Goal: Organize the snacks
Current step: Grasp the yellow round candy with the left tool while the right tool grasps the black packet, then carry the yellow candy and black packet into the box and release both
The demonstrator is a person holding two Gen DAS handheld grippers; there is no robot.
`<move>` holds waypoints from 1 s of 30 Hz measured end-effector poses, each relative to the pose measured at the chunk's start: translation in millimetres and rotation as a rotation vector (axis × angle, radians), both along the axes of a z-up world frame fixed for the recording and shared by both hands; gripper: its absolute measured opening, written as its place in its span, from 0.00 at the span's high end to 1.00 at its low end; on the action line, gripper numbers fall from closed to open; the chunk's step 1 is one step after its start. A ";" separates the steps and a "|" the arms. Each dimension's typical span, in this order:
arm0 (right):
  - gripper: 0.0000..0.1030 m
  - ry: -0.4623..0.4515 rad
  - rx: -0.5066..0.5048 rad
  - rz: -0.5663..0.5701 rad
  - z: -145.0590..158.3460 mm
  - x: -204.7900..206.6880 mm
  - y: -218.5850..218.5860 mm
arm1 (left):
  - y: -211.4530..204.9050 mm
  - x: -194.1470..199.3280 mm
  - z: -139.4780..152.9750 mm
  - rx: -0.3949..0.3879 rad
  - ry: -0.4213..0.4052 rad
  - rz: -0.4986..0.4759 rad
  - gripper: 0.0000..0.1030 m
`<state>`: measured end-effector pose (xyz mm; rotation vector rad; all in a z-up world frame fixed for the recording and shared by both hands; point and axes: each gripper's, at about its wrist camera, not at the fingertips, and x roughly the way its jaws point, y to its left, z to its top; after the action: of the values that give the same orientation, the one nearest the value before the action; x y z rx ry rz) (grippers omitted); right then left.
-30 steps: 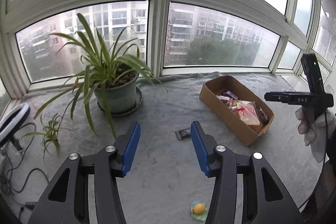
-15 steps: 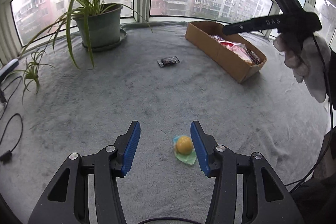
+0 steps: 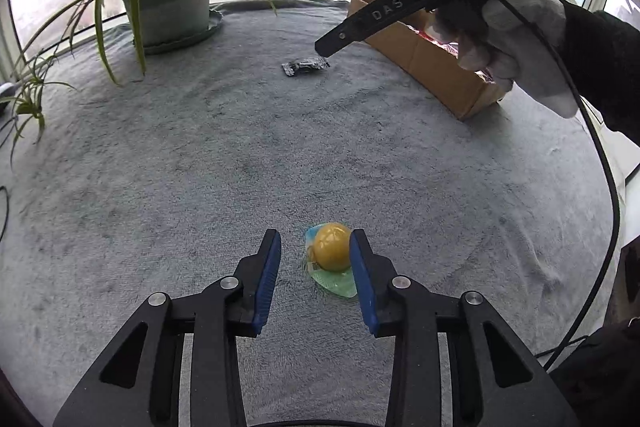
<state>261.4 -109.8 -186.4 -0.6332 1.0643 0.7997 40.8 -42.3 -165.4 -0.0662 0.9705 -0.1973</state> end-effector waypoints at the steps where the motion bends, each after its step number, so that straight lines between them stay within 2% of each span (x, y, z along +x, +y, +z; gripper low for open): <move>1: 0.49 -0.001 -0.010 0.007 -3.7 2.5 2.4 | -1.5 0.1 -0.6 0.007 -0.002 -0.003 0.67; 7: 0.54 0.021 -0.021 0.030 -15.3 15.4 11.6 | -5.5 3.6 -5.7 0.018 0.007 -0.019 0.67; 13: 0.54 0.028 -0.048 0.052 -27.8 19.8 21.2 | -11.0 6.1 -14.0 0.038 0.023 -0.041 0.67; 18: 0.57 0.049 -0.029 0.048 -32.2 22.7 23.5 | -13.7 8.6 -19.9 0.047 0.040 -0.046 0.68; 19: 0.58 0.053 -0.028 0.049 -32.5 22.9 23.2 | -14.5 8.9 -20.6 0.046 0.042 -0.048 0.73; 22: 0.71 0.078 -0.018 0.057 -34.4 23.1 25.8 | -16.2 7.9 -20.4 0.054 0.033 -0.052 0.73; 30: 0.73 0.068 -0.012 0.038 -34.1 13.3 27.5 | -11.8 9.2 -17.4 0.007 0.033 -0.031 0.76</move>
<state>274.8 -82.3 -220.4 -0.6419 1.1229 0.8530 50.0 -54.1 -182.7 -0.0482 1.0058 -0.2223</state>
